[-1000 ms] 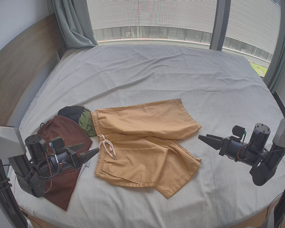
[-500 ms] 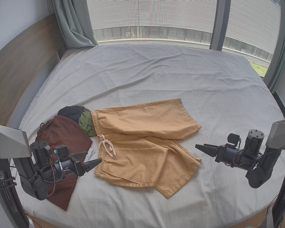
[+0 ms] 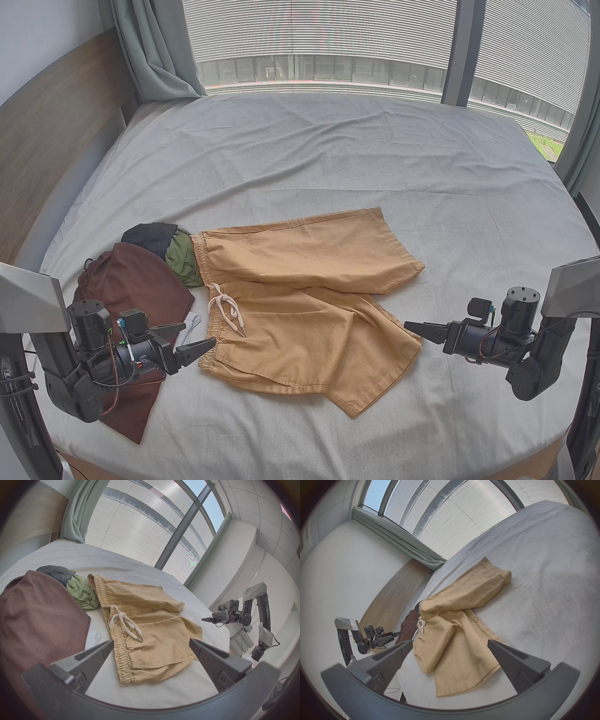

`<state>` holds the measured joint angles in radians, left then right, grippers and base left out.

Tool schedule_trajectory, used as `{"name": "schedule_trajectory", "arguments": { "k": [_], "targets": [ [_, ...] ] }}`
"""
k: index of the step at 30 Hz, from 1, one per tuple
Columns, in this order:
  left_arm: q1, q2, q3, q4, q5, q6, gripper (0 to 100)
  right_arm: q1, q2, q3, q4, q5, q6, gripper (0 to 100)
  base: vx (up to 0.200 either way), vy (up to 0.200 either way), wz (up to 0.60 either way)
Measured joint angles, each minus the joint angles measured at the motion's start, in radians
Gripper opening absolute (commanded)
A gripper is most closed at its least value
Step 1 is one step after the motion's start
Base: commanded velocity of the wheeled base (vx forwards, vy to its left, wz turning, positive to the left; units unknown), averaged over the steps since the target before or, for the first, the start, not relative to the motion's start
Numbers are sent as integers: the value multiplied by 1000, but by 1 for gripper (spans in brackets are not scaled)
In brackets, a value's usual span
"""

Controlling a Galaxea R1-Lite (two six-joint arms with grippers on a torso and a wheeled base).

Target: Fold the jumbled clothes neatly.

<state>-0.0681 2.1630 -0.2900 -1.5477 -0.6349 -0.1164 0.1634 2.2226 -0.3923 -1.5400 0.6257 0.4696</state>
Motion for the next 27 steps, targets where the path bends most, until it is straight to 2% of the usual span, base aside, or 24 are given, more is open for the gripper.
{"name": "schedule_trajectory", "arguments": {
  "k": [15,27],
  "targets": [
    [0,3,1,0,0,0,100,-63,132,-38,0,1,2,100,0,0,0],
    [0,3,0,0,5,3,100,-51,183,-47,0,0,11,100,0,0,0]
  ]
}}
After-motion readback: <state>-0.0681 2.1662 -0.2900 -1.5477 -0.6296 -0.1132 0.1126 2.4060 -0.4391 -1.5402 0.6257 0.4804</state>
